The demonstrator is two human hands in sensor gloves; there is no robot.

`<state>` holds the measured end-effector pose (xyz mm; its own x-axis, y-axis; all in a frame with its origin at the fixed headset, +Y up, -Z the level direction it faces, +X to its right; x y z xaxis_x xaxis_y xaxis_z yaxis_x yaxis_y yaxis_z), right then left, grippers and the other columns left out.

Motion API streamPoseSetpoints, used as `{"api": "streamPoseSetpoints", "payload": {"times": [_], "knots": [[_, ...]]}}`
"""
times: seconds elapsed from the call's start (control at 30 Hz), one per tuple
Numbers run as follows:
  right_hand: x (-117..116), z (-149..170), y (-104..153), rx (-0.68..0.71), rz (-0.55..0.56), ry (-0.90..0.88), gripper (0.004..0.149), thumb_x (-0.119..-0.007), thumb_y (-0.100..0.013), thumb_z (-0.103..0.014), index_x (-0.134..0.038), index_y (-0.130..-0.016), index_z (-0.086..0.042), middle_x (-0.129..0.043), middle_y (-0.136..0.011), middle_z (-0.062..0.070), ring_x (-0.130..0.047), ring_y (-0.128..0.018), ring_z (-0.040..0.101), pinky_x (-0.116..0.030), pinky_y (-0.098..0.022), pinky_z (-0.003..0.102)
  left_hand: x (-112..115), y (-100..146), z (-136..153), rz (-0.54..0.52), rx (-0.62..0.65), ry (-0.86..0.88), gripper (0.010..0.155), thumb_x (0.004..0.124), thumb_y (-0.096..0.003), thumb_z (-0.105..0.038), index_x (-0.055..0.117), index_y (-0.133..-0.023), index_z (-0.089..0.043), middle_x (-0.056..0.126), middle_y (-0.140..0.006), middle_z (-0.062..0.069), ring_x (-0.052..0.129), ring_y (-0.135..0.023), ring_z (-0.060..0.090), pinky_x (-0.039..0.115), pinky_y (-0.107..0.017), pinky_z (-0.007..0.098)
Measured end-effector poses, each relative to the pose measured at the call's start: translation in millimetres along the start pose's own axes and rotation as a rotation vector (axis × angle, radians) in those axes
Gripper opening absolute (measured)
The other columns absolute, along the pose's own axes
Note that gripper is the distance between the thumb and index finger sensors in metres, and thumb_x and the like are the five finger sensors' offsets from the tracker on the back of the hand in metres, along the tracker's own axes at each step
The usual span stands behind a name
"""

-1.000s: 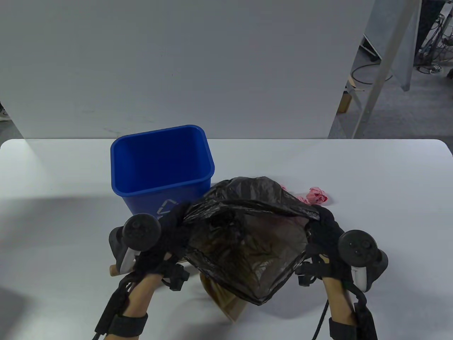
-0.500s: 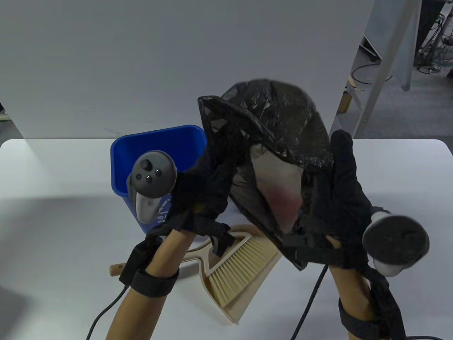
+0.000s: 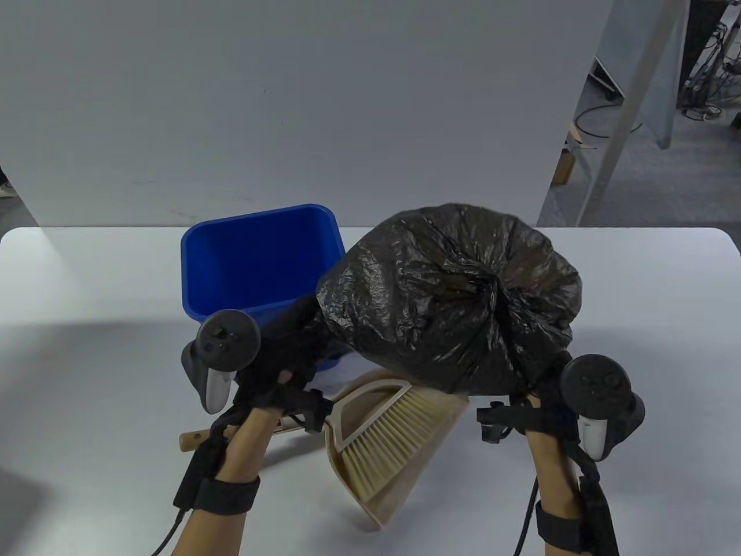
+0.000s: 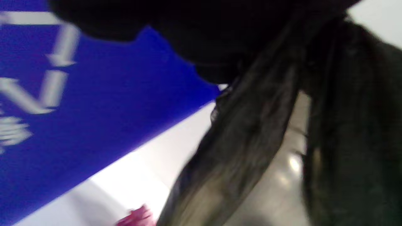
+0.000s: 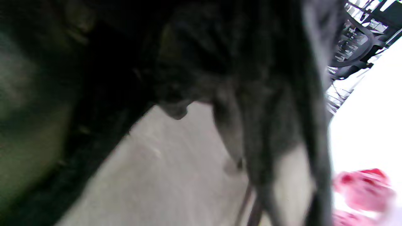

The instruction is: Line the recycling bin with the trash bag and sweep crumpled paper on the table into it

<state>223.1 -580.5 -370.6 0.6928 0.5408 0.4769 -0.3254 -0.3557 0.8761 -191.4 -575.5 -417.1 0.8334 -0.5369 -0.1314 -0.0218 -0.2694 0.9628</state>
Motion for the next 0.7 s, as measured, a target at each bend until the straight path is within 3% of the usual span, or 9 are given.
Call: {"api": "streamPoseSetpoints", "payload": {"times": [0.13, 0.27, 0.37, 0.43, 0.5, 0.57, 0.63, 0.7], "knots": [[-17, 9, 4, 0.023, -0.003, -0.118, 0.043, -0.062, -0.062, -0.032, -0.070, -0.100, -0.013, -0.095, -0.051, -0.003, -0.092, -0.029, 0.015, -0.084, -0.043, 0.049, 1, 7, 18, -0.005, -0.006, 0.127, 0.048, 0.074, -0.0568, -0.052, 0.098, -0.078, -0.016, 0.102, -0.045, -0.008, 0.095, -0.008, 0.003, 0.089, -0.013, 0.035], [-19, 13, 10, 0.063, -0.025, -0.248, 0.042, -0.062, -0.062, -0.036, -0.073, -0.097, -0.014, -0.095, -0.052, -0.002, -0.093, -0.031, 0.016, -0.083, -0.045, 0.050, -5, 13, 18, -0.063, 0.028, 0.143, 0.049, 0.070, -0.0577, -0.052, 0.096, -0.080, -0.017, 0.102, -0.050, -0.008, 0.097, -0.013, 0.004, 0.091, -0.019, 0.037], [-21, 17, 16, 0.123, -0.103, -0.327, 0.041, -0.061, -0.062, -0.037, -0.075, -0.094, -0.015, -0.093, -0.061, 0.001, -0.093, -0.040, 0.019, -0.079, -0.050, 0.054, 2, 18, 16, -0.013, 0.066, 0.195, 0.046, 0.072, -0.0583, -0.047, 0.086, -0.095, -0.024, 0.096, -0.074, -0.003, 0.102, -0.039, 0.011, 0.089, -0.040, 0.045], [-27, 20, 21, 0.129, -0.189, -0.363, 0.040, -0.060, -0.063, -0.038, -0.074, -0.094, -0.018, -0.091, -0.070, 0.004, -0.092, -0.049, 0.023, -0.074, -0.055, 0.060, 14, 18, 15, 0.076, 0.070, 0.230, 0.044, 0.072, -0.0592, -0.044, 0.080, -0.100, -0.030, 0.075, -0.100, 0.008, 0.092, -0.069, 0.021, 0.077, -0.058, 0.056], [-36, 19, 24, 0.139, -0.279, -0.403, 0.039, -0.059, -0.063, -0.040, -0.073, -0.095, -0.021, -0.086, -0.079, 0.008, -0.090, -0.059, 0.027, -0.069, -0.058, 0.065, 23, 19, 13, 0.127, 0.083, 0.230, 0.043, 0.073, -0.0593, -0.041, 0.077, -0.101, -0.032, 0.062, -0.111, 0.012, 0.083, -0.087, 0.029, 0.072, -0.065, 0.063], [-47, 15, 26, 0.150, -0.387, -0.464, 0.039, -0.059, -0.063, -0.041, -0.075, -0.093, -0.021, -0.065, -0.101, 0.022, -0.076, -0.081, 0.041, -0.056, -0.062, 0.073, 27, 19, 13, 0.125, 0.089, 0.228, 0.042, 0.074, -0.0591, -0.037, 0.074, -0.100, -0.027, 0.062, -0.111, 0.013, 0.088, -0.088, 0.026, 0.083, -0.064, 0.054], [-51, 13, 26, 0.163, -0.415, -0.494, 0.039, -0.059, -0.063, -0.041, -0.075, -0.093, -0.022, -0.060, -0.105, 0.026, -0.073, -0.086, 0.045, -0.057, -0.062, 0.073, 29, 18, 15, 0.109, 0.090, 0.288, 0.042, 0.077, -0.0581, -0.030, 0.074, -0.099, -0.023, 0.067, -0.108, 0.013, 0.099, -0.073, 0.014, 0.094, -0.054, 0.042], [-52, 15, 25, 0.136, -0.397, -0.552, 0.039, -0.060, -0.063, -0.040, -0.074, -0.094, -0.021, -0.065, -0.103, 0.026, -0.079, -0.083, 0.043, -0.064, -0.061, 0.069, 32, 17, 20, 0.135, 0.055, 0.356, 0.044, 0.077, -0.0580, -0.029, 0.071, -0.100, -0.021, 0.068, -0.105, 0.013, 0.100, -0.062, 0.012, 0.096, -0.044, 0.037]]}}
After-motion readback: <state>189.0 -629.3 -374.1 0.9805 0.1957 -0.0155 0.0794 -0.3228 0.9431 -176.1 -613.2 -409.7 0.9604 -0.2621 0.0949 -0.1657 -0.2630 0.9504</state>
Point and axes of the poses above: the tracker on the back of each hand, its own z axis roughly to the little-finger side, its own y axis roughly from the fingertips to the wrist, x = y × z, the point moved 4 cm from there along -y, roughly from the wrist to the fingertips
